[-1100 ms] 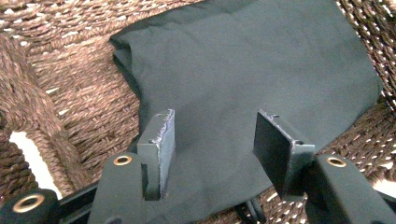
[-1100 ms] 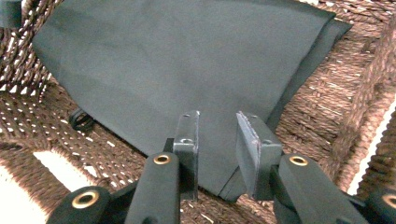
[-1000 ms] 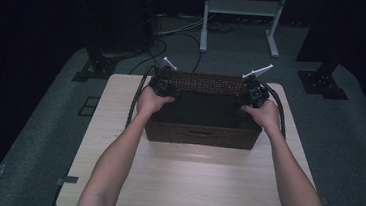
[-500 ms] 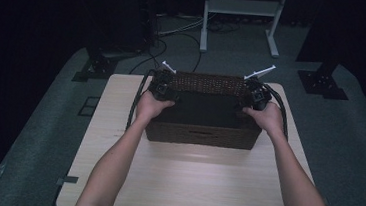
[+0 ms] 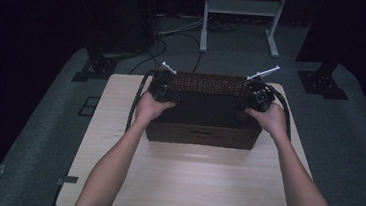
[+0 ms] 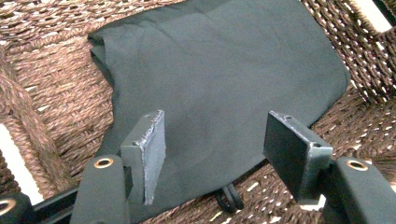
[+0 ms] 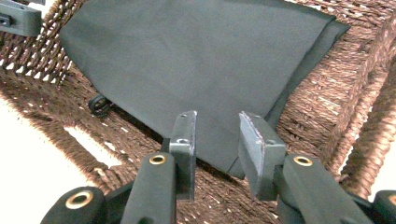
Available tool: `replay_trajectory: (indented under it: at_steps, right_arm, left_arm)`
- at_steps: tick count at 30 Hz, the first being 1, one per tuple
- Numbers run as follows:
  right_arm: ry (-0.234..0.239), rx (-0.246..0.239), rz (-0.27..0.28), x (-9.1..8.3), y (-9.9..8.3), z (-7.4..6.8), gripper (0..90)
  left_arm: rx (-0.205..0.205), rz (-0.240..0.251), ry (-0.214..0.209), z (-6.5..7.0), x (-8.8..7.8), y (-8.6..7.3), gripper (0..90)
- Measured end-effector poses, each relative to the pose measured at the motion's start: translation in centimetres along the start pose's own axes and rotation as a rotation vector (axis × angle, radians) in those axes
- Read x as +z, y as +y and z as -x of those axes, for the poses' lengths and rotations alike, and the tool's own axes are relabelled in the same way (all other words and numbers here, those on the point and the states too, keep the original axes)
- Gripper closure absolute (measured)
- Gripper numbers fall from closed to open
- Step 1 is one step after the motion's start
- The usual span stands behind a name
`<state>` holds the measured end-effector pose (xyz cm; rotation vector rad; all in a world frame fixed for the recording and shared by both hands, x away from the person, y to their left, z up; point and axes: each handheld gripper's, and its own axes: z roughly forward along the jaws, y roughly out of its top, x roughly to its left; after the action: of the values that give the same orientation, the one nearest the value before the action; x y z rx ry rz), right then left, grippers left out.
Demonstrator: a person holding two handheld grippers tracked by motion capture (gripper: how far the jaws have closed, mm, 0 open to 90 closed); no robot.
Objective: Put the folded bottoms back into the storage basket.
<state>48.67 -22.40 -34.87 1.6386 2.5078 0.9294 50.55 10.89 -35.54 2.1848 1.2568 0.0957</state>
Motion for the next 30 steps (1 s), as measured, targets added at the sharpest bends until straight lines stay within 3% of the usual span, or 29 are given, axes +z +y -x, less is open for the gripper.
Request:
replay_trajectory:
  at_steps: [12,30]
  right_arm:
    - [0.007,-0.007,0.023,-1.1,-1.0,-0.3,64.2]
    - [-0.006,-0.057,0.057,-2.4,-2.8,-1.7,55.9]
  left_arm:
    - [0.006,0.031,-0.031,0.7,-0.5,-1.0,35.1]
    - [0.031,0.066,-0.039,1.6,-2.6,-2.3,29.9]
